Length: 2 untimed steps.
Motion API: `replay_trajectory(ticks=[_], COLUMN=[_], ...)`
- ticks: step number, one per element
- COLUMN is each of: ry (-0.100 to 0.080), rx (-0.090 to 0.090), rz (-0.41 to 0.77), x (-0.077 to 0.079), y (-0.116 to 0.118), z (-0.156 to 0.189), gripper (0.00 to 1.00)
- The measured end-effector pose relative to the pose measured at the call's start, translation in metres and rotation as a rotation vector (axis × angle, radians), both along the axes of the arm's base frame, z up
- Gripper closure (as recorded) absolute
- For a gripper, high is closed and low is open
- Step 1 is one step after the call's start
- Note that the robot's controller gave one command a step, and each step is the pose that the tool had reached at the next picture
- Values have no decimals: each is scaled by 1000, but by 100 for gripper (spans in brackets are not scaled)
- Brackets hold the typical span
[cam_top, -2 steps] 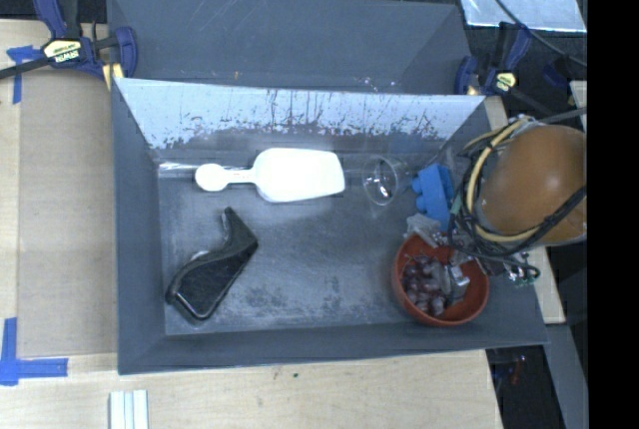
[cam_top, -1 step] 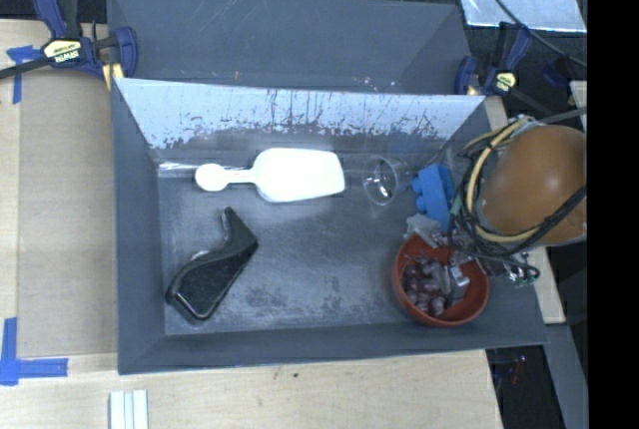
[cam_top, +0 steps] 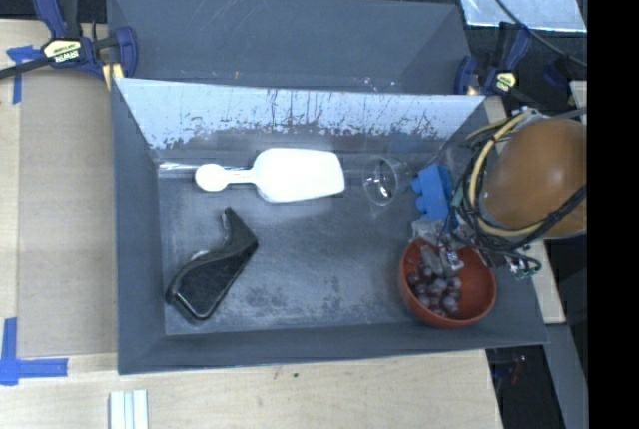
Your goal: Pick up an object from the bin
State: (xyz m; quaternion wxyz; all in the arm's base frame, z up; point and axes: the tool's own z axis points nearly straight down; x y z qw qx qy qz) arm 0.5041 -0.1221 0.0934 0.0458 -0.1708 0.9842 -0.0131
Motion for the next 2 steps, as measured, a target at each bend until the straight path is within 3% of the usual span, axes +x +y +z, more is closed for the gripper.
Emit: replay_trajectory(ticks=[1,2], ry=[17,13], rx=[2,1], rz=[3,0], x=[-5,-4], y=[1,1], z=[21,43], gripper=[100,100])
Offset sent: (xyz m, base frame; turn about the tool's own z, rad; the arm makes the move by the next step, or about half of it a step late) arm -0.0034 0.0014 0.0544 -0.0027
